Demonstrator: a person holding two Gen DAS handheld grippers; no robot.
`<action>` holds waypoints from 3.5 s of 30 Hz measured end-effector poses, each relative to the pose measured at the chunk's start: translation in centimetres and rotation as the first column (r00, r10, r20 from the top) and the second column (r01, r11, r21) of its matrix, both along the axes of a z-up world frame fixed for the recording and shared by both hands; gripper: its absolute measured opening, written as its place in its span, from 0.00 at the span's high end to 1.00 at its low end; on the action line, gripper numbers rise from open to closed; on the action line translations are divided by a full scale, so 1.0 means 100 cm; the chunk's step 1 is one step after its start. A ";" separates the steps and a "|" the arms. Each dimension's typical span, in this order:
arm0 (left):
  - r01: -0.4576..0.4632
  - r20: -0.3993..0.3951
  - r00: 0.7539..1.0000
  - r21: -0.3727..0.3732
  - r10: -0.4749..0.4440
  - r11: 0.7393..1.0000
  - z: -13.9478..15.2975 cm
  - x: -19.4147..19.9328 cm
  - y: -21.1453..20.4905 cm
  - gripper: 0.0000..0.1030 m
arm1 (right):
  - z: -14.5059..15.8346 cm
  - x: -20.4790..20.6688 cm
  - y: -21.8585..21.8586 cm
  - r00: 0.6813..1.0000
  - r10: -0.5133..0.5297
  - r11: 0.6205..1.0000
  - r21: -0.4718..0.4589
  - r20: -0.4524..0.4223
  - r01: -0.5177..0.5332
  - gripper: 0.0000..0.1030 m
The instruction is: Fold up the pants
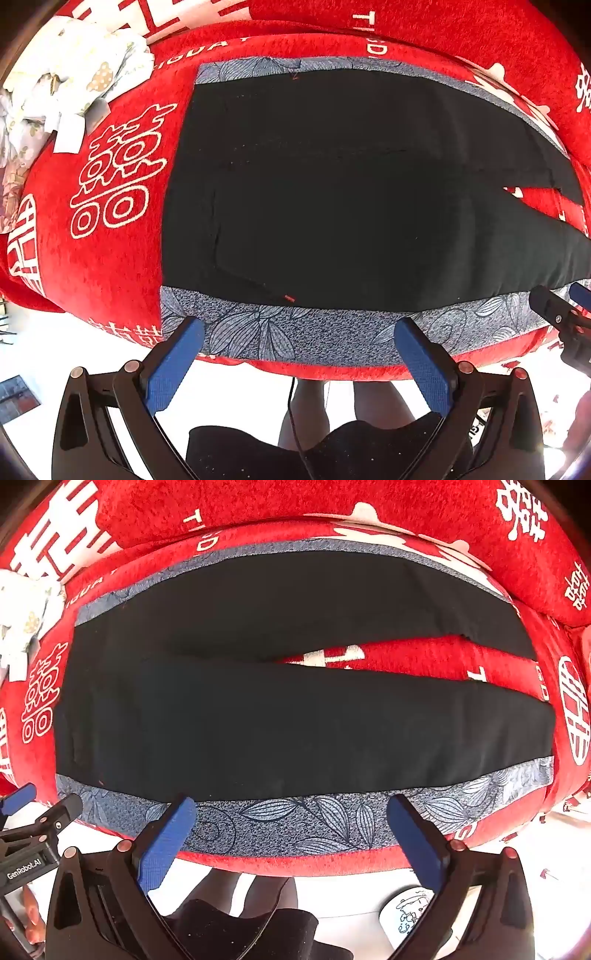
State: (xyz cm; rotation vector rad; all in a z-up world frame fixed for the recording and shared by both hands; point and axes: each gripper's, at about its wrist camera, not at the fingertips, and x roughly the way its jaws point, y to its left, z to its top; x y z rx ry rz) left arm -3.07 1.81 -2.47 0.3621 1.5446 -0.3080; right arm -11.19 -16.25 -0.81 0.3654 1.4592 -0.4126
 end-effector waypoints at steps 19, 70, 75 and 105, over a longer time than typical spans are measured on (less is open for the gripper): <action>0.020 0.002 1.000 0.021 -0.020 1.000 -0.001 -0.003 0.007 0.00 | -0.002 -0.002 0.009 1.000 0.003 1.000 -0.021 -0.008 -0.003 0.00; 0.022 -0.012 1.000 0.058 -0.022 0.998 -0.013 -0.004 0.011 0.00 | -0.008 0.003 0.013 0.999 0.007 1.000 0.006 -0.044 -0.007 0.00; 0.024 -0.015 1.000 0.064 -0.023 0.998 -0.015 -0.004 0.012 0.00 | -0.009 0.003 0.012 0.999 0.005 1.000 0.004 -0.042 -0.005 0.00; 0.062 -0.068 0.994 -0.234 -0.080 0.970 -0.021 -0.002 0.040 0.00 | -0.033 -0.026 0.013 0.975 -0.094 0.866 0.499 0.202 -0.020 0.10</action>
